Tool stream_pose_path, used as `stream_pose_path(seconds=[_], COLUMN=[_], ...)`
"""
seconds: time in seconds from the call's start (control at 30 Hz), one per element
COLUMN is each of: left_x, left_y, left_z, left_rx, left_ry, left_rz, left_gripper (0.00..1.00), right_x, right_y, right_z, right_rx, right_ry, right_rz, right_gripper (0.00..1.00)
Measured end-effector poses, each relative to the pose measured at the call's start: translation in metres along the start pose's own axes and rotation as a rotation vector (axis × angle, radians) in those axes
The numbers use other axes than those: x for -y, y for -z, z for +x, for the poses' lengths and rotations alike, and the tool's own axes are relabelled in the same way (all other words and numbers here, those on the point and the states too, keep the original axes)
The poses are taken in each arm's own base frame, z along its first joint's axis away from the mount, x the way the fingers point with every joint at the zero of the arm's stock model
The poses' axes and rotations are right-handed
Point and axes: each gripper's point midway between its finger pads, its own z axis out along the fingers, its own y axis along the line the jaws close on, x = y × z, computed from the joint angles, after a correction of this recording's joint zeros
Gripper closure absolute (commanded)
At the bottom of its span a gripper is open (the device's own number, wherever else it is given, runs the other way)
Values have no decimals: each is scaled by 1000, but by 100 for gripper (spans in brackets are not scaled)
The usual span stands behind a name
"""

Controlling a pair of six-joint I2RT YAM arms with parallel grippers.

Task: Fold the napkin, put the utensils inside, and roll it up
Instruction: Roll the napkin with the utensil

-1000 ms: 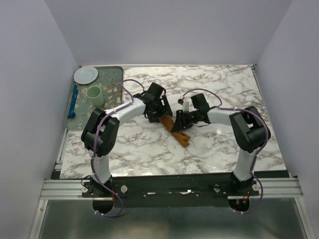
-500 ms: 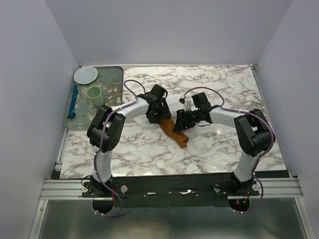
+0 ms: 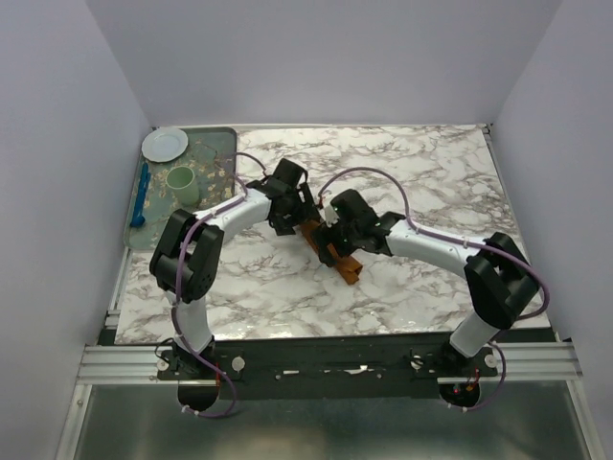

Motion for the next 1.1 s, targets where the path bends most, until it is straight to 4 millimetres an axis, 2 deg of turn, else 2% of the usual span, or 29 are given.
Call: stream_pose_path(seconds=[0.2,0.4,0.6,0.73,0.83,1.1], left_x=[-9,-15,-13,-11,-11,-12], left_y=[11,8,4,3,2,-1], left_z=[-14,-6,-4,-4,-3,-1], left_rx=[-1,-46,-57,-61,-66,-74], left_ry=[50,69,73,73,75,76], left_rz=[40,58,71,79,82,81], left_gripper=[14,15,15,16,15,15], right_x=[-11,2,11,12,12,7], right_y=[-15,-26,-29,-29,-30,-36], right_z=[6,26,23,23,23,26], right_rx=[-64,-149,-155,-155,-156,-142], right_ry=[178,246,255,256,247,201], right_rz=[177,286,343,355,355,310], right_gripper=[6,10,25,43,50,57])
